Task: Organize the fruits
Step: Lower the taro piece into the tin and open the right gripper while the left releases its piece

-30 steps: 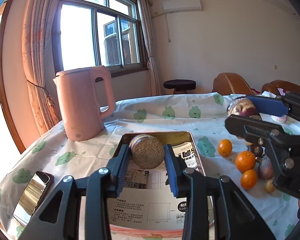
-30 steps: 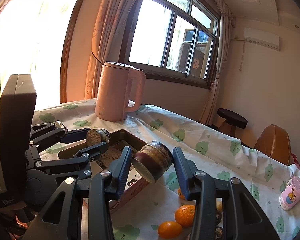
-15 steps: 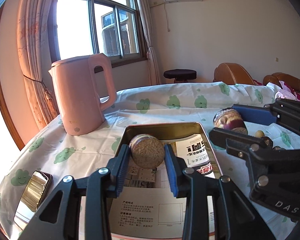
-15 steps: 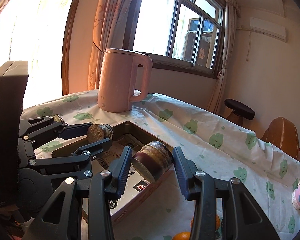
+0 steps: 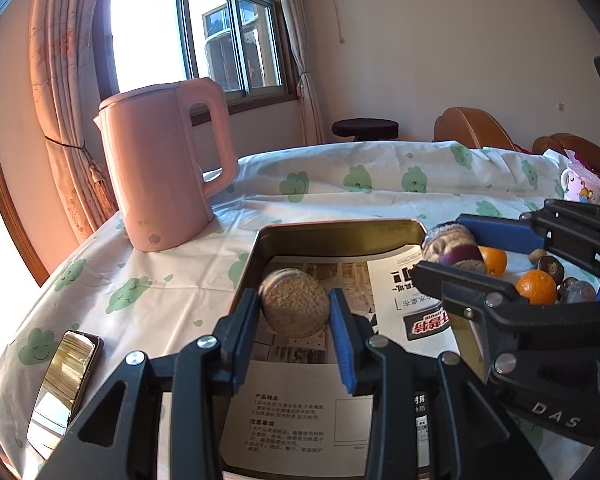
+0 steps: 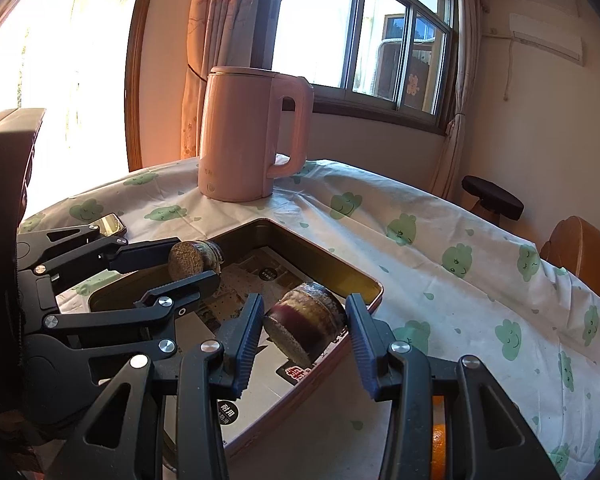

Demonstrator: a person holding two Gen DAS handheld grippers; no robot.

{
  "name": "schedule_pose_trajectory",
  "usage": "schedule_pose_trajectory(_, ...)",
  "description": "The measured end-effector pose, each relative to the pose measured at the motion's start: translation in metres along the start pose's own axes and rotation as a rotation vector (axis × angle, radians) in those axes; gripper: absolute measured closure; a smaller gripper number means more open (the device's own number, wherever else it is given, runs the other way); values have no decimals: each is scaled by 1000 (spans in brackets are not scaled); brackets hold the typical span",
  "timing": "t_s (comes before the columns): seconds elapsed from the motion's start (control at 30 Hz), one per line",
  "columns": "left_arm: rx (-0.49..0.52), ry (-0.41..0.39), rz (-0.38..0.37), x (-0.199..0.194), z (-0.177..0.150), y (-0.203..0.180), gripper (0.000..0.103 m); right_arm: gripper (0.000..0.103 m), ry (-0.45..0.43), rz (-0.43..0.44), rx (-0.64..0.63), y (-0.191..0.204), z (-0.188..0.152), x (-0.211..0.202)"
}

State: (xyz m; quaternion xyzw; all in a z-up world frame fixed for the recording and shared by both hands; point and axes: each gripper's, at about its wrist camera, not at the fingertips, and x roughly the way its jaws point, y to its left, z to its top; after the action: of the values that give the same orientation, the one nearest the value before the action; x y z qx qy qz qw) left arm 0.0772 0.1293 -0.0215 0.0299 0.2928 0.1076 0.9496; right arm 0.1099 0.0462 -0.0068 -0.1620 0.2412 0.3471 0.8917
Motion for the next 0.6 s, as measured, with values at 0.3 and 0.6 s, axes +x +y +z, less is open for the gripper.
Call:
schedule_pose_trajectory(0.3,6,31,30,5,0,2,66,58,32,9,2,1,-2,11)
schedule_pose_trajectory(0.6,5,72,29,13,0,2,66,58,59,23,11,-1,-4,18)
